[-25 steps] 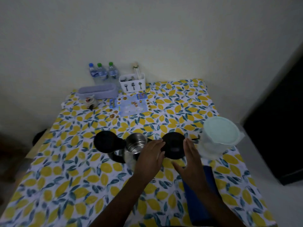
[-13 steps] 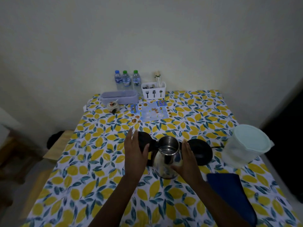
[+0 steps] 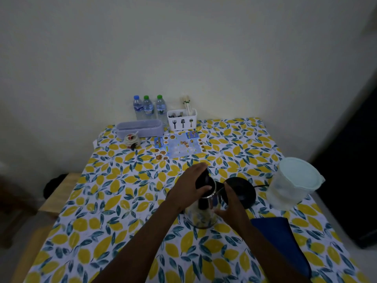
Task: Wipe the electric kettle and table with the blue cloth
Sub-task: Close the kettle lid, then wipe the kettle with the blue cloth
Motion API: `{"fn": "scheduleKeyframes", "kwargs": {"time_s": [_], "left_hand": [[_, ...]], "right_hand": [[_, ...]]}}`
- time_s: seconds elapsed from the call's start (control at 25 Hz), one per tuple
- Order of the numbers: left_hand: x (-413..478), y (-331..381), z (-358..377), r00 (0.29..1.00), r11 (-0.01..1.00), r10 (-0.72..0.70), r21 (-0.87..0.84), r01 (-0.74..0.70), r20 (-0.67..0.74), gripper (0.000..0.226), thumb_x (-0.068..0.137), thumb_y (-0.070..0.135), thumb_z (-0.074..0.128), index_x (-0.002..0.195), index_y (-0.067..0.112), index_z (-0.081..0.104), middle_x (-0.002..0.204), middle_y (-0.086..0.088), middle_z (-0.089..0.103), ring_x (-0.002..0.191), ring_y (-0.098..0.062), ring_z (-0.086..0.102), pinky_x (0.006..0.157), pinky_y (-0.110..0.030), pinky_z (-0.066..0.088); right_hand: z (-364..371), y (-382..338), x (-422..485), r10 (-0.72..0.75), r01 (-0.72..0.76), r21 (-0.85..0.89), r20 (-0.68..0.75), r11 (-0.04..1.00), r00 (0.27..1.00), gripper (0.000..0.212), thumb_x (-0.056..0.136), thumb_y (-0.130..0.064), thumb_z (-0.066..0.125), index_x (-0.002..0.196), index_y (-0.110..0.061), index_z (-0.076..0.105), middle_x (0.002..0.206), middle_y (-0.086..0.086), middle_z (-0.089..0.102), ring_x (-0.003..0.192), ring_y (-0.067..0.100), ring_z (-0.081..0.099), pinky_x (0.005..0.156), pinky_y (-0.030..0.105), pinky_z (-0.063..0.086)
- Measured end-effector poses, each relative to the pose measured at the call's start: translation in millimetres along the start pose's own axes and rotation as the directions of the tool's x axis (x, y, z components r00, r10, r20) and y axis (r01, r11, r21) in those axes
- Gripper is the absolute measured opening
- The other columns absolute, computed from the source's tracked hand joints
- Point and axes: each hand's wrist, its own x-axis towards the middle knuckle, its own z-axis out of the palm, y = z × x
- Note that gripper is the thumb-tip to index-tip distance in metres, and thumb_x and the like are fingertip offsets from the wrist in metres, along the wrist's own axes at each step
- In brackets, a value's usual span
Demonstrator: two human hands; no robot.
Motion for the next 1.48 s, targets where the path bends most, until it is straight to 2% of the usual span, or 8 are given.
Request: {"fn": "scheduleKeyframes", "kwargs": {"time_s": [0.24, 0.56, 0.76, 0.88, 1.08, 1.24, 1.4, 1.48], "left_hand": [[26, 1, 23, 0.958, 0.969, -0.050, 0.245, -0.022, 0.283, 0.077, 0.087, 0.047, 0.064, 0.148, 0.014, 0.029, 0.158, -0.007, 0.027, 0.147, -0.025, 0.017, 0.121, -0.041, 0.015], [29, -2, 30, 0.950, 0.968, -0.071, 0.251, -0.008, 0.304, 0.078, 0.085, 0.047, 0.065, 0.147, 0.016, 0.031, 0.158, -0.005, 0.027, 0.148, -0.025, 0.015, 0.122, -0.044, 0.014], [27, 20, 44, 0.975, 0.953, 0.003, 0.295, -0.070, 0.221, 0.063, 0.091, 0.041, 0.058, 0.143, 0.012, 0.038, 0.153, -0.008, 0.038, 0.145, -0.024, 0.025, 0.120, -0.041, 0.011], [27, 41, 77, 0.986, 0.958, 0.062, 0.266, -0.102, 0.156, 0.050, 0.095, 0.035, 0.053, 0.140, 0.014, 0.043, 0.148, -0.006, 0.045, 0.140, -0.022, 0.035, 0.117, -0.037, 0.022], [26, 47, 134, 0.968, 0.975, -0.008, 0.217, -0.048, 0.250, 0.050, 0.099, 0.036, 0.046, 0.144, 0.017, 0.037, 0.154, -0.001, 0.035, 0.145, -0.018, 0.024, 0.118, -0.034, 0.023], [15, 44, 176, 0.917, 0.973, -0.072, 0.231, -0.022, 0.391, 0.051, 0.100, 0.036, 0.043, 0.147, 0.017, 0.032, 0.157, -0.003, 0.031, 0.147, -0.021, 0.021, 0.119, -0.038, 0.024], [3, 43, 203, 0.888, 0.973, -0.081, 0.231, -0.029, 0.452, 0.049, 0.101, 0.034, 0.042, 0.145, 0.015, 0.035, 0.155, -0.005, 0.034, 0.144, -0.022, 0.025, 0.117, -0.034, 0.019], [-2, 44, 210, 0.888, 0.976, -0.069, 0.215, -0.034, 0.454, 0.047, 0.100, 0.033, 0.042, 0.143, 0.013, 0.038, 0.152, -0.006, 0.038, 0.142, -0.022, 0.029, 0.116, -0.034, 0.022]], "right_hand": [[-5, 9, 2, -0.030, 0.029, 0.030, 0.049, 0.999, 0.998, 0.100, 0.078, -0.034, 0.077, 0.151, -0.023, 0.010, 0.159, 0.000, 0.020, 0.144, 0.016, 0.025, 0.112, 0.034, 0.034], [-6, 19, 5, -0.069, 0.062, 0.093, 0.081, 0.994, 0.994, 0.102, 0.077, -0.024, 0.079, 0.151, -0.026, 0.010, 0.158, -0.002, 0.021, 0.143, 0.014, 0.025, 0.109, 0.026, 0.031], [-14, 29, -4, -0.128, 0.126, 0.028, 0.080, 0.992, 0.989, 0.098, 0.079, -0.028, 0.076, 0.151, -0.020, 0.009, 0.160, 0.000, 0.013, 0.146, 0.016, 0.017, 0.116, 0.038, 0.028], [-25, 53, -20, -0.143, 0.145, -0.112, 0.025, 0.983, 0.989, 0.093, 0.083, -0.033, 0.072, 0.149, -0.016, 0.008, 0.157, -0.002, 0.005, 0.147, 0.019, 0.006, 0.119, 0.042, 0.019], [-46, 110, -50, 0.087, -0.070, -0.315, 0.041, 0.946, 0.995, 0.091, 0.084, -0.050, 0.062, 0.151, -0.021, 0.007, 0.161, 0.000, 0.003, 0.149, 0.025, 0.001, 0.118, 0.050, 0.010], [-45, 155, -75, 0.345, -0.256, -0.498, 0.094, 0.828, 0.934, 0.091, 0.080, -0.073, 0.045, 0.150, -0.035, 0.001, 0.162, 0.003, -0.011, 0.146, 0.034, -0.016, 0.113, 0.064, 0.000], [-33, 185, -96, 0.458, -0.353, -0.541, 0.068, 0.763, 0.886, 0.089, 0.076, -0.082, 0.033, 0.142, -0.049, -0.017, 0.157, 0.003, -0.024, 0.144, 0.037, -0.019, 0.109, 0.070, 0.006], [-30, 189, -98, 0.442, -0.353, -0.557, 0.028, 0.752, 0.897, 0.084, 0.079, -0.077, 0.036, 0.144, -0.050, -0.010, 0.159, 0.001, -0.018, 0.146, 0.037, -0.011, 0.108, 0.068, 0.013]]}}
